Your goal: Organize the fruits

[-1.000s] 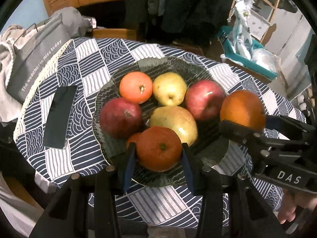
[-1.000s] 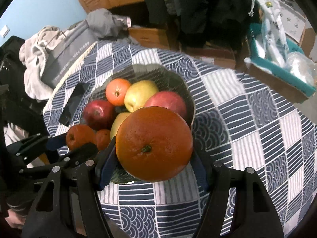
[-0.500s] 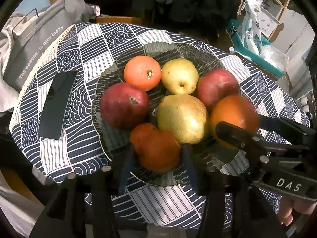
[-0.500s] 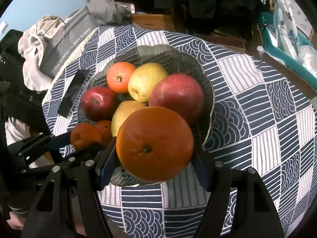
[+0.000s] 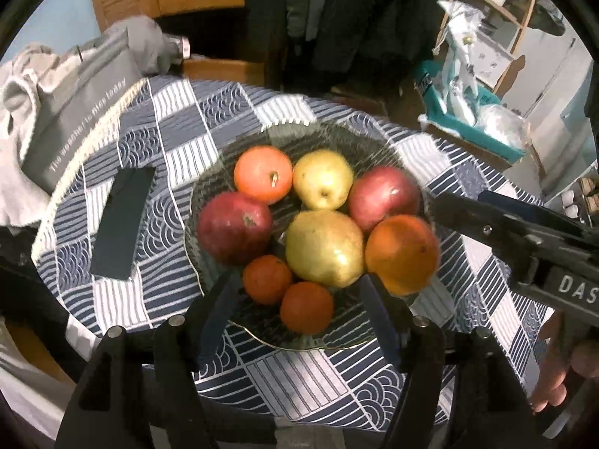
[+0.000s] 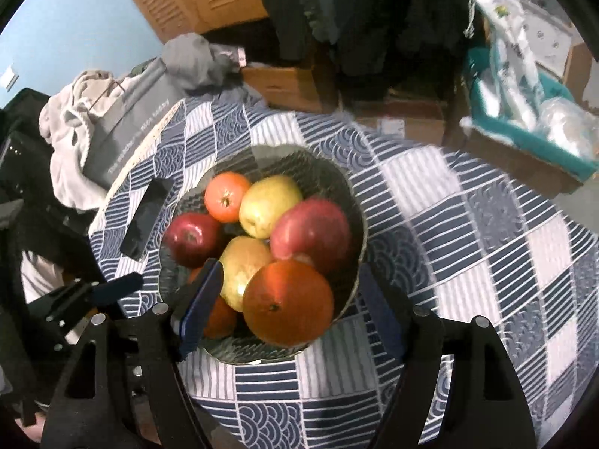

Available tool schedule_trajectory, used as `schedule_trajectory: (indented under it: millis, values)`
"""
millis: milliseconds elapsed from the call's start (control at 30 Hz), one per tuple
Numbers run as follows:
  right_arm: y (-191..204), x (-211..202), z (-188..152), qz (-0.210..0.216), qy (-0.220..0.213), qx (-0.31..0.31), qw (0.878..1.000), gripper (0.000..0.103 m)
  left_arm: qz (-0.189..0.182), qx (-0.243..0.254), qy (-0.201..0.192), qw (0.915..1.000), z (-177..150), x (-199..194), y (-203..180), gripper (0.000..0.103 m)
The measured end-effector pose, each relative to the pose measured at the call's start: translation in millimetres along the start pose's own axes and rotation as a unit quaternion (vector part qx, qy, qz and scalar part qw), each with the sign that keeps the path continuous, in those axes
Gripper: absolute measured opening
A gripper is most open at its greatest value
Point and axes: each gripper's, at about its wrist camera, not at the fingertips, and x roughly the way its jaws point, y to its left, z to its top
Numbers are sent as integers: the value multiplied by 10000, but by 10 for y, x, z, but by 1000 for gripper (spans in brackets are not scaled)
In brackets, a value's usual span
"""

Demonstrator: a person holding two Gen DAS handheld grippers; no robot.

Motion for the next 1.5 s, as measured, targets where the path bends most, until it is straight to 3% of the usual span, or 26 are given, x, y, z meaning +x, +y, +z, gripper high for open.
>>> schedule_trajectory:
  millis: [200, 567, 733, 867, 967, 1133, 1300, 1500]
  values:
    - [8, -314, 28, -427, -289, -168, 9985, 76, -42, 123, -401, 9991, 77, -306, -100, 72]
    - [-1, -1029, 33, -879, -936, -278, 9913, 80, -351, 133, -748, 9965, 139, -680, -194, 73]
    - [51, -1317, -3, -1146, -1210, -476, 9849, 82, -355, 154, -1011, 9941, 154, -918, -239, 80]
    - [48, -1508, -28, -1183, -1403, -445, 9820, 82, -257, 303, -1265, 9912, 166, -1093, -306, 82]
    - [37, -1648, -47, -1194, -1523, -407, 9803, 83, -210, 382, -1463, 9883, 169, -1218, -370, 88]
    - [40, -1886, -102, -1461, -1820, -478, 9712, 85, -53, 578, -1786, 9822, 167, -1396, -506, 91]
    - [13, -2051, -190, -1639, -1985, -546, 9648, 86, -116, 675, -1945, 9785, 175, -1546, -607, 100]
    - [-80, -2237, -270, -1790, -2200, -463, 9578, 87, -250, 711, -2252, 9714, 209, -1788, -726, 102]
